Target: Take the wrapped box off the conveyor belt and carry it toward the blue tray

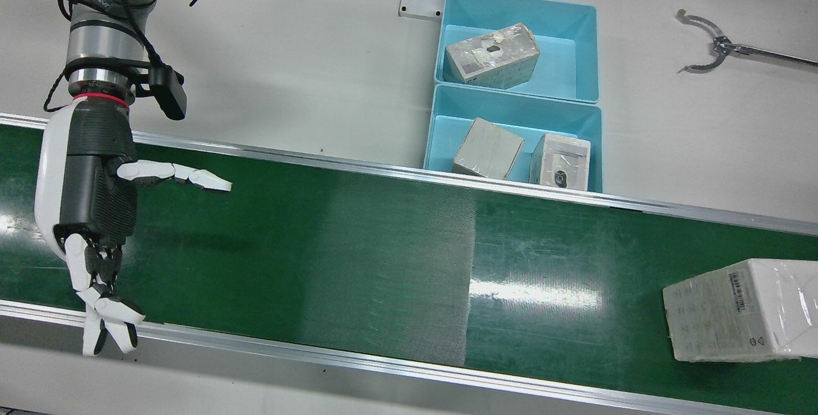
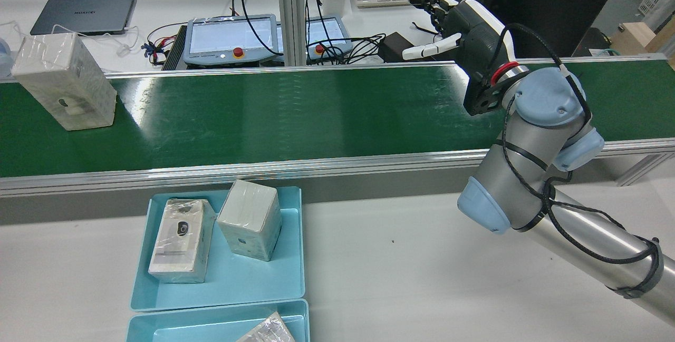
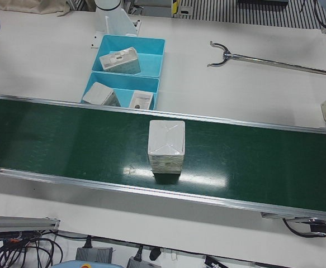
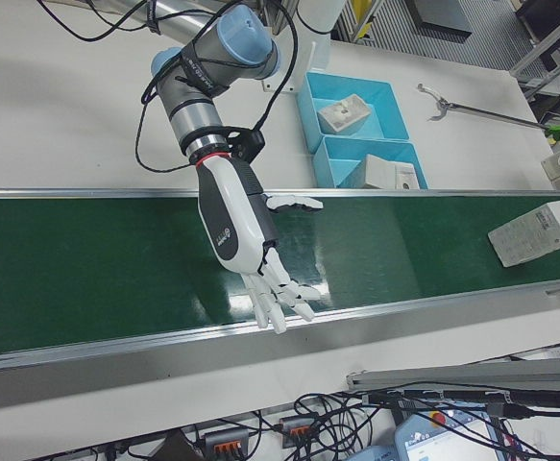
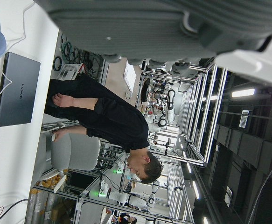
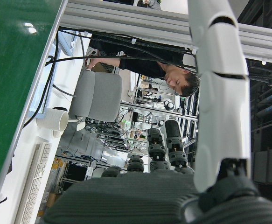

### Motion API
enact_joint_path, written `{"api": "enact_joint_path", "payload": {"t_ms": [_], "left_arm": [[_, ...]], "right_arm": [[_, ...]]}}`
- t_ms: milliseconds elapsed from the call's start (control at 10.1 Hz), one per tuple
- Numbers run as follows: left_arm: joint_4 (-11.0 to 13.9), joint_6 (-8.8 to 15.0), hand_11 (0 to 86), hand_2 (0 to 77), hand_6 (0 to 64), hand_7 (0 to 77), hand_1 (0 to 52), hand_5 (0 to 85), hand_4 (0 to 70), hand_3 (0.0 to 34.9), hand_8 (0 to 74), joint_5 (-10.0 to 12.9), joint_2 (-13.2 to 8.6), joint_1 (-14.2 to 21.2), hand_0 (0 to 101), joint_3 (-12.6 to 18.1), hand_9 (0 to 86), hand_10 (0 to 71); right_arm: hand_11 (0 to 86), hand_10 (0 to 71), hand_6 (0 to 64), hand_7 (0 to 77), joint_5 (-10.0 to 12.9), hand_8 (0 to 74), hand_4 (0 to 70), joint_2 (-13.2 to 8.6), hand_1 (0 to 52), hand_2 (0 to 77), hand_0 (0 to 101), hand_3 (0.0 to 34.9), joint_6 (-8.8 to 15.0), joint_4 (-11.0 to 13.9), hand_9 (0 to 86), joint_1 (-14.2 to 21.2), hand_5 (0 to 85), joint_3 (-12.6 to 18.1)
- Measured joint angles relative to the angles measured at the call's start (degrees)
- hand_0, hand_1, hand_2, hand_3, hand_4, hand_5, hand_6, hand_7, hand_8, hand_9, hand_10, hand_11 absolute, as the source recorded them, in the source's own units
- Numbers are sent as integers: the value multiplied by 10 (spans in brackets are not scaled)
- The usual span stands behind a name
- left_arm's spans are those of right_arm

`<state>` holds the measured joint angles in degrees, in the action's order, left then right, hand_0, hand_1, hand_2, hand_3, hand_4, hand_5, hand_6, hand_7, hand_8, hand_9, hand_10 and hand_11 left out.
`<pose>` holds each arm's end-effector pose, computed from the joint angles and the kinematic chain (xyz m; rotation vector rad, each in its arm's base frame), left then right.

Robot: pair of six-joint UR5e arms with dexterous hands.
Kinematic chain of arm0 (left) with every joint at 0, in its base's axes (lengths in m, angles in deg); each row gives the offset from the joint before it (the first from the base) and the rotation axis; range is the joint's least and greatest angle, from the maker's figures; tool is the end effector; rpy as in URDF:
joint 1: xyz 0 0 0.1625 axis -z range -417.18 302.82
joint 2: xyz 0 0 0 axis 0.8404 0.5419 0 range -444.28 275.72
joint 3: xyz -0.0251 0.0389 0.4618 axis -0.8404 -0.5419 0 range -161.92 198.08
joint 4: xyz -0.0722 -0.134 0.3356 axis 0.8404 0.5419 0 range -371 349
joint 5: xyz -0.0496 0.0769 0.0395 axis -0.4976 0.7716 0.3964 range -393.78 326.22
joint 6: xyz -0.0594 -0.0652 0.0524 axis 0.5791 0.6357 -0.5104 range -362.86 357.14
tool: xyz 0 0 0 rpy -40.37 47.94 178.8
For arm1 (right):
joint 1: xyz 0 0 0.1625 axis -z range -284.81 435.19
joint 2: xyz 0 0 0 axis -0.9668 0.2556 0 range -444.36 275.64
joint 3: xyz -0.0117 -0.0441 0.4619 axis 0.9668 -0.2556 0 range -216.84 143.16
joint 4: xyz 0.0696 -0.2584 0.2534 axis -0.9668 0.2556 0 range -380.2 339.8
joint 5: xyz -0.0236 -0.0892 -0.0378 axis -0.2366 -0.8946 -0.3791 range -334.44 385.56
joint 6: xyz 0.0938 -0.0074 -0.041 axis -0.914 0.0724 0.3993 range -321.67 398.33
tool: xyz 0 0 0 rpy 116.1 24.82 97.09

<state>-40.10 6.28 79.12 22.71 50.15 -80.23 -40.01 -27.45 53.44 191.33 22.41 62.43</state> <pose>-0.2482 -0.4818 0.5653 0.2977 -2.0888 2.2410 -0.2338 -0.5983 0.4002 -0.0352 -2.2252 1.8348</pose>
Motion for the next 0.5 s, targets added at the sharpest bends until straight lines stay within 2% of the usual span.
{"api": "enact_joint_path", "payload": {"t_ms": [198,298,496], "left_arm": [[0,0,5,5,0,5,0,11,0,0,5,0,0,0,0,0,5,5],[0,0,5,11,0,0,0,11,0,0,5,0,0,0,0,0,0,5],[0,0,5,11,0,0,0,11,0,0,5,0,0,0,0,0,0,5]], "right_arm": [[11,0,49,65,0,11,49,1,175,131,497,0,1,-2,44,1,284,-2],[11,0,49,65,0,11,49,2,153,131,492,0,1,-3,44,1,284,-3],[11,0,49,65,0,11,49,3,169,136,493,1,2,-3,44,3,284,-3]]}}
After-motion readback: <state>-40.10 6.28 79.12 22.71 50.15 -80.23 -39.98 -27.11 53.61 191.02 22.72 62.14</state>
